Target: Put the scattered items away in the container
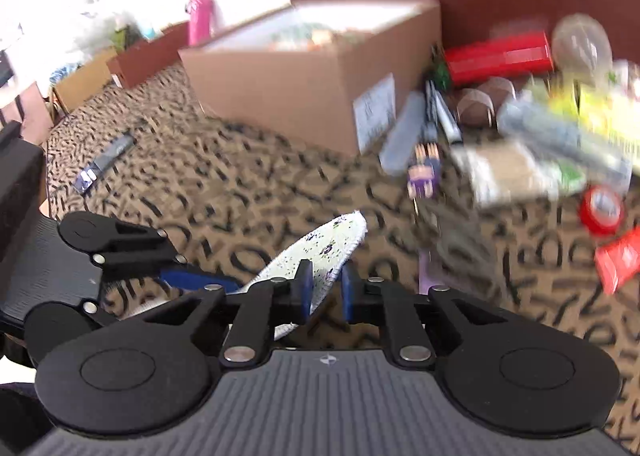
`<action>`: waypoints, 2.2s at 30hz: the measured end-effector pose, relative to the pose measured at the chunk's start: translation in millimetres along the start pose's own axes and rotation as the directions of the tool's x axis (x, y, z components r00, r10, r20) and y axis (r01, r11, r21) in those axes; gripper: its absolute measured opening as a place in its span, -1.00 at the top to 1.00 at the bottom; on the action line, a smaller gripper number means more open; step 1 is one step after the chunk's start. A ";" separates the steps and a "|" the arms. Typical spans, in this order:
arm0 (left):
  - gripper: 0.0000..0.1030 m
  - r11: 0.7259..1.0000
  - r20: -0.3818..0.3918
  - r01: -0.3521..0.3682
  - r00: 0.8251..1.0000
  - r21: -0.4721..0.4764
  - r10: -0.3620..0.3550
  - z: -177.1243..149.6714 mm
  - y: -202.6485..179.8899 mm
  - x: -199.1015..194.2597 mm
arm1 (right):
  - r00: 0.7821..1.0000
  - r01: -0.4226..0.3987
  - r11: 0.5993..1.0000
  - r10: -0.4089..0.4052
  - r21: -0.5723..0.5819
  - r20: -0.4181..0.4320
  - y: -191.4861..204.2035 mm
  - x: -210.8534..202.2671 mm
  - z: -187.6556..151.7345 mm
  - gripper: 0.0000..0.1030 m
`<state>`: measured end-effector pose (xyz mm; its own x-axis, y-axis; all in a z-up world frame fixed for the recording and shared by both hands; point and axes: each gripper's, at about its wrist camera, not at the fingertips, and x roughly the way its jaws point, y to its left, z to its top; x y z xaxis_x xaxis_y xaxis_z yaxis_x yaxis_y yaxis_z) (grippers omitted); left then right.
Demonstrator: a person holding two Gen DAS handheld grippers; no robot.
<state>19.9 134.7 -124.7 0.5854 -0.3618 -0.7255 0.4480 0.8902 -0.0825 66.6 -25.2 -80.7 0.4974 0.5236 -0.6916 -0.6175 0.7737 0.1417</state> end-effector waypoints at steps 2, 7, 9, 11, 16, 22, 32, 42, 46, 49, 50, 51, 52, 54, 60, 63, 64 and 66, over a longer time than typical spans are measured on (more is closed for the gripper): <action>-0.11 1.000 0.044 -0.022 0.999 -0.001 0.022 7.2 2.9 -8.5 | 0.999 0.009 0.999 -0.007 -0.042 0.040 8.5 -7.3 14.0 0.74; 0.76 0.998 0.173 -0.048 0.983 -0.035 0.053 37.5 20.8 -33.7 | 0.990 0.021 0.986 0.004 -0.167 0.144 30.7 -24.1 66.6 0.84; 0.76 0.994 0.225 -0.082 0.970 -0.072 0.096 54.6 32.2 -44.4 | 0.983 0.049 0.974 -0.008 -0.222 0.185 40.2 -26.6 91.4 0.84; 0.84 0.990 0.271 -0.111 0.954 -0.081 0.129 70.3 42.6 -52.5 | 0.976 0.052 0.962 0.008 -0.269 0.216 47.4 -28.6 116.4 0.85; 0.96 0.984 0.361 -0.148 0.916 -0.101 0.175 103.9 63.4 -69.5 | 0.964 0.058 0.959 0.018 -0.277 0.265 50.5 -26.4 174.2 0.87; 0.96 0.965 0.430 -0.238 0.864 -0.110 0.262 136.8 94.3 -90.1 | 0.946 0.056 0.963 0.033 -0.263 0.322 54.2 -26.4 234.9 0.87; -0.13 0.925 0.365 -0.315 0.853 -0.211 0.374 153.8 161.2 -52.6 | 0.949 0.126 0.976 -0.066 -0.176 0.309 33.1 50.0 257.5 0.76; -0.87 0.892 0.294 -0.238 0.884 -0.385 0.363 118.0 197.7 -47.2 | 0.975 0.215 0.960 -0.202 -0.180 0.089 -1.7 122.3 214.3 -0.45; -0.92 0.898 0.311 -0.216 0.885 -0.383 0.346 122.8 186.2 -51.4 | 0.965 0.239 0.947 -0.209 -0.216 0.156 6.4 106.7 221.4 -0.75; -0.96 0.907 0.313 -0.199 0.893 -0.371 0.323 129.2 173.0 -50.1 | 0.964 0.242 0.938 -0.202 -0.247 0.175 14.3 97.3 221.1 -0.87; -0.96 0.907 0.311 -0.201 0.893 -0.370 0.325 129.0 167.6 -51.5 | 0.961 0.249 0.935 -0.206 -0.253 0.184 16.4 92.3 219.3 -0.87; -0.96 0.909 0.314 -0.198 0.893 -0.367 0.321 128.5 162.7 -53.7 | 0.958 0.256 0.932 -0.210 -0.256 0.194 17.4 86.1 216.9 -0.87; -0.96 0.913 0.318 -0.189 0.896 -0.361 0.311 128.6 158.2 -55.8 | 0.957 0.257 0.931 -0.208 -0.258 0.202 17.5 79.7 213.9 -0.87; -0.96 0.921 0.322 -0.162 0.904 -0.354 0.283 128.8 147.9 -60.4 | 0.956 0.250 0.937 -0.200 -0.245 0.213 15.4 65.1 206.1 -0.88; -0.96 0.945 0.357 -0.089 0.911 -0.316 0.205 122.4 101.9 -64.8 | 0.949 0.235 0.957 -0.189 -0.167 0.252 -0.7 21.2 169.3 -0.91; -0.97 0.951 0.346 -0.034 0.927 -0.309 0.145 112.9 78.1 -52.7 | 0.942 0.248 0.959 -0.206 -0.136 0.265 -11.4 2.4 140.6 -0.92; -0.97 0.952 0.334 -0.014 0.935 -0.307 0.122 108.6 69.4 -45.3 | 0.939 0.258 0.958 -0.217 -0.128 0.268 -14.8 -2.9 129.7 -0.92; -0.97 0.954 0.304 0.017 0.950 -0.300 0.079 99.6 53.1 -27.8 | 0.930 0.283 0.953 -0.246 -0.106 0.273 -23.0 -12.1 105.3 -0.92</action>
<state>94.7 164.5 -40.8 0.7963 -0.3575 -0.4879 0.2342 0.9259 -0.2963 139.0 -11.7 -1.0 0.7806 0.3942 -0.4851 -0.5124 0.8480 -0.1354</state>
